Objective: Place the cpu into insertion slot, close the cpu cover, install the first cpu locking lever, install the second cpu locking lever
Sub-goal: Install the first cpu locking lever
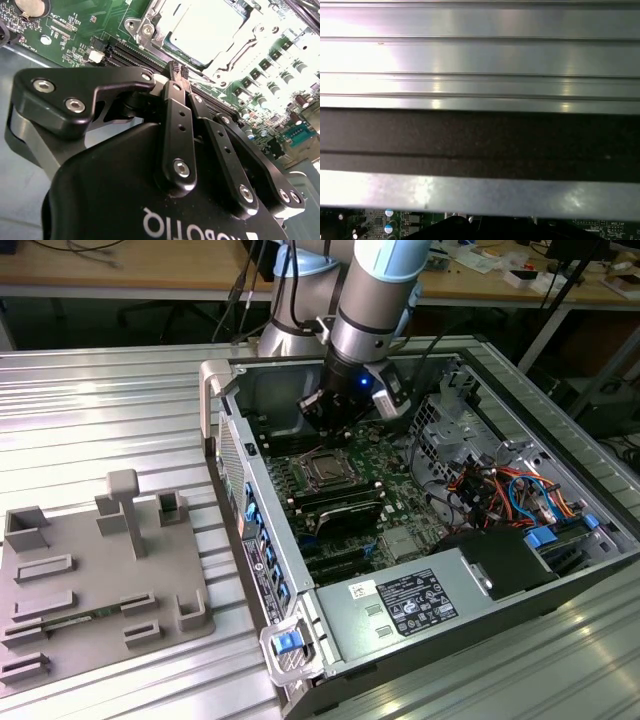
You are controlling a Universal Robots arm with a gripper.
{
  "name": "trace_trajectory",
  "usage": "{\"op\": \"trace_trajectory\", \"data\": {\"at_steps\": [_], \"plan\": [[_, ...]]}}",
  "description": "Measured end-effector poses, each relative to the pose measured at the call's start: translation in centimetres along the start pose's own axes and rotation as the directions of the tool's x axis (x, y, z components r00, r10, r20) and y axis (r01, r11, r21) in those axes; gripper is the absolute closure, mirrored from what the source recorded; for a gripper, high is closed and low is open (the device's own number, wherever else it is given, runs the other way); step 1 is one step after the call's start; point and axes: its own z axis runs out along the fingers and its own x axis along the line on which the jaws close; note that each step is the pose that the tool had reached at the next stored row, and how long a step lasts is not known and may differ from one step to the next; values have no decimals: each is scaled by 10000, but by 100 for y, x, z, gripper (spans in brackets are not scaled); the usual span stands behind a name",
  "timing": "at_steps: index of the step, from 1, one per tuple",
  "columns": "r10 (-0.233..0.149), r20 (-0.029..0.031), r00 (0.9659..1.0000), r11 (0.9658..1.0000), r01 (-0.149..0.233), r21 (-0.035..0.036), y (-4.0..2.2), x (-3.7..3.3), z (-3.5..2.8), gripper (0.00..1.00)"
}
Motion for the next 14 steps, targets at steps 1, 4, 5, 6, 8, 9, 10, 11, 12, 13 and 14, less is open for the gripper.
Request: {"op": "trace_trajectory", "data": {"at_steps": [1,4,5,6,8,9,10,11,12,13,14], "plan": [[0,0,10000,10000,0,-1,1,-1,12,89],[0,0,10000,10000,0,0,2,-11,49,89],[1,-1,10000,10000,-1,-1,5,-18,62,89],[1,0,10000,10000,-1,-1,8,-28,71,89],[-2,0,10000,10000,2,0,16,-44,79,89],[-8,0,10000,10000,8,-1,19,-45,79,89],[-16,-1,10000,10000,16,-1,23,-46,79,89],[-18,-1,10000,10000,18,-2,27,-50,79,89],[-18,-1,10000,10000,18,-3,31,-57,80,89],[-18,-1,10000,10000,18,-3,36,-61,81,89],[-18,0,10000,10000,18,-3,41,-64,82,89]]}}
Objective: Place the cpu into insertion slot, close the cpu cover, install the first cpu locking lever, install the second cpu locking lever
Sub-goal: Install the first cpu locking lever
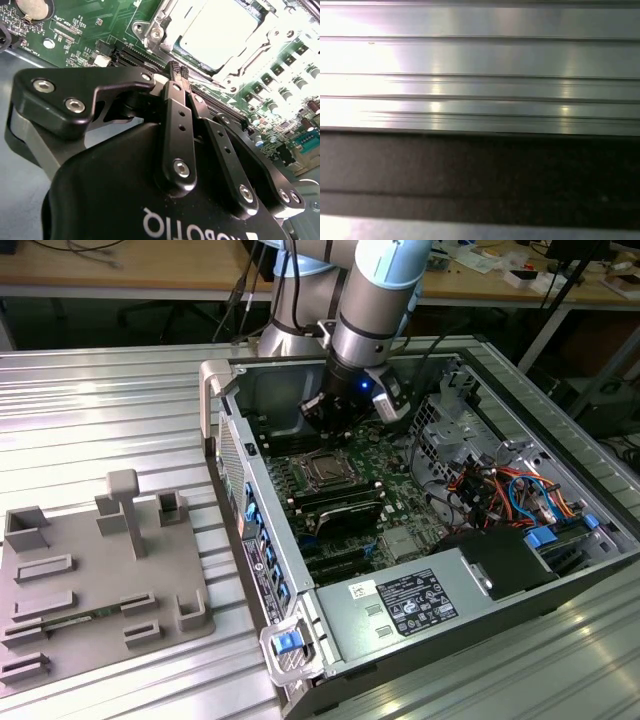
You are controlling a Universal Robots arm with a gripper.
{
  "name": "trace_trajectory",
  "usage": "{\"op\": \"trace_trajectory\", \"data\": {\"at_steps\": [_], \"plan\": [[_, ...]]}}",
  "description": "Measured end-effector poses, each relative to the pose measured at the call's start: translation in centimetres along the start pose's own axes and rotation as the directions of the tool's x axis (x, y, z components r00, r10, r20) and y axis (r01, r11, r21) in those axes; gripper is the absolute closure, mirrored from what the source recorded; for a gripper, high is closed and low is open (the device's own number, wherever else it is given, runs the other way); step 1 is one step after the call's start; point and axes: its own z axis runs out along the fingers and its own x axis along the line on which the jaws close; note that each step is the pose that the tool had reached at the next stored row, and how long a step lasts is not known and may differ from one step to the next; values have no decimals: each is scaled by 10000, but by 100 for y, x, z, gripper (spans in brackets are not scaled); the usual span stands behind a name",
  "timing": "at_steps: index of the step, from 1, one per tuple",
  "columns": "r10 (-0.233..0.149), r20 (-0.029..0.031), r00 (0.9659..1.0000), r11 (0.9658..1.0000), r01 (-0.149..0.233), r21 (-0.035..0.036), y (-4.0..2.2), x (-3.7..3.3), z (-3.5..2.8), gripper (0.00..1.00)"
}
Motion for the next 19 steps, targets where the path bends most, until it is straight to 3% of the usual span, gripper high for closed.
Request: {"op": "trace_trajectory", "data": {"at_steps": [6,19], "plan": [[-29,0,10000,10000,29,-1,31,-7,9,89],[-33,3,10000,10000,33,0,25,-29,54,89]]}}
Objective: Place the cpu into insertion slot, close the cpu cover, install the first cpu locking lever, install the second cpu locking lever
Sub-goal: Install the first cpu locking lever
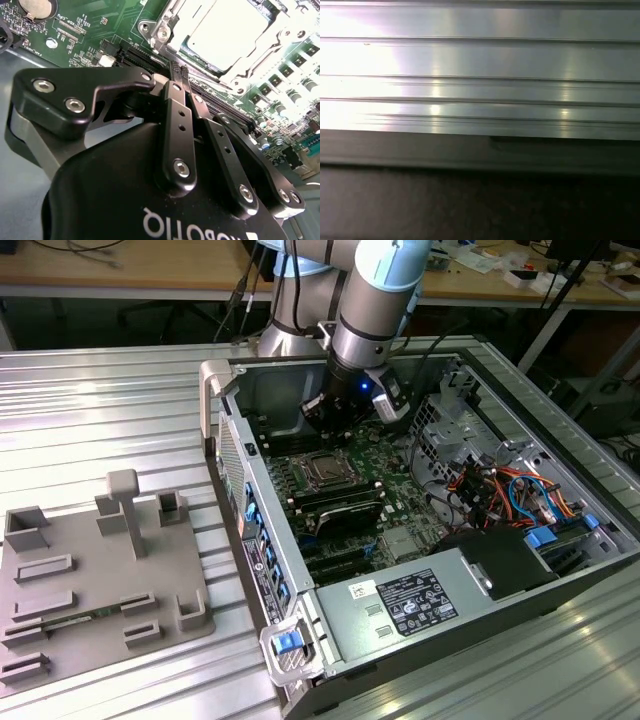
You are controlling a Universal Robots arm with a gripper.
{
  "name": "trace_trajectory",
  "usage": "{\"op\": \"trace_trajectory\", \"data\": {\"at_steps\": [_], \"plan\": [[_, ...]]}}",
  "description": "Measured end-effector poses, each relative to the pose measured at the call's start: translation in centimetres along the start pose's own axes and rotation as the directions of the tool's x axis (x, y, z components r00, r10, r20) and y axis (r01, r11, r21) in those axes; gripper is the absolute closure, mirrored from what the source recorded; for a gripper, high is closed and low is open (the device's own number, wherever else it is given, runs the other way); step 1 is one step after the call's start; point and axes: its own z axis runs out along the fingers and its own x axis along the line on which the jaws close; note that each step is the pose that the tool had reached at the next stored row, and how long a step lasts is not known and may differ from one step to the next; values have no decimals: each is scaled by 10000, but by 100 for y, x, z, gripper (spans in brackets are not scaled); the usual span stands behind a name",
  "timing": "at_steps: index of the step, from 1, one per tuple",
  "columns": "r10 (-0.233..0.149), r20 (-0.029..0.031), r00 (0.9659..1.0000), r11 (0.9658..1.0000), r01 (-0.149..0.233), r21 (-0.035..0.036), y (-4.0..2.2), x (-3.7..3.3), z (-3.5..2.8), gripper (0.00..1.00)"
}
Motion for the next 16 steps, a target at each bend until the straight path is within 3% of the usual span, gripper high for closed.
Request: {"op": "trace_trajectory", "data": {"at_steps": [16], "plan": [[0,1,10000,10000,0,-1,-4,-11,10,89]]}}
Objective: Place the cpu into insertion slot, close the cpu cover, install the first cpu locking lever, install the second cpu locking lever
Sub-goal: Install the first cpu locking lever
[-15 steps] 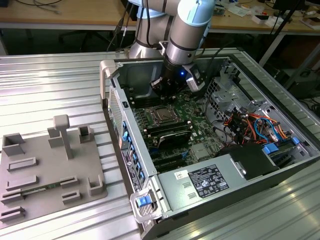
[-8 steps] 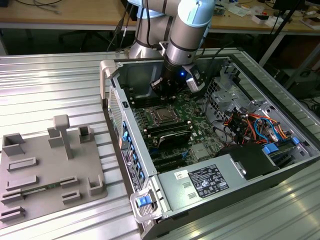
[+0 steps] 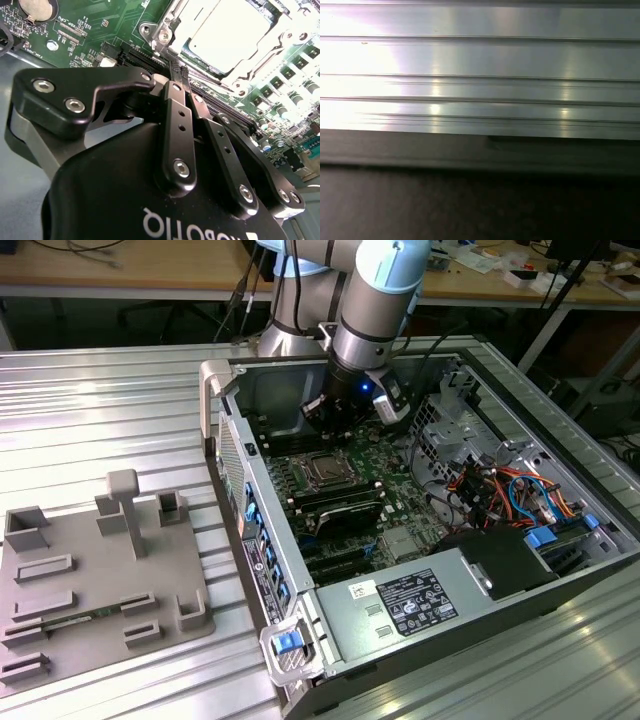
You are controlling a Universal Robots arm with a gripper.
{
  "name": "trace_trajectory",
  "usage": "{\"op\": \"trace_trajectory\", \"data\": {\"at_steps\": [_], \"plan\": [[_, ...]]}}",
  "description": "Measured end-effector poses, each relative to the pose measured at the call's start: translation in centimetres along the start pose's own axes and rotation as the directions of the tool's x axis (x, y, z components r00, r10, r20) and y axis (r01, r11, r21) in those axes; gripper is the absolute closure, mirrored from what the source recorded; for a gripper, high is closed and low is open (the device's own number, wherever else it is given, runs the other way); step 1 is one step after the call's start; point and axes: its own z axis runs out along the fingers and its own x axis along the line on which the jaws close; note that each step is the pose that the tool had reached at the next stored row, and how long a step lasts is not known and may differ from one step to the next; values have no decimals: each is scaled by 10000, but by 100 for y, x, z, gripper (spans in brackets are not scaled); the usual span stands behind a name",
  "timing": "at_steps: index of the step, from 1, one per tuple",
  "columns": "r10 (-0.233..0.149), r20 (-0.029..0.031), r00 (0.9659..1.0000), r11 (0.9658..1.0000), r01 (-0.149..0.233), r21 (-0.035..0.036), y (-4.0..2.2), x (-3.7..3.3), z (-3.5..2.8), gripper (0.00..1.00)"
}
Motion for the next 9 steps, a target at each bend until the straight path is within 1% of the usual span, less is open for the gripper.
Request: {"op": "trace_trajectory", "data": {"at_steps": [9], "plan": [[2,-1,10000,10000,-2,1,-18,1,0,89]]}}
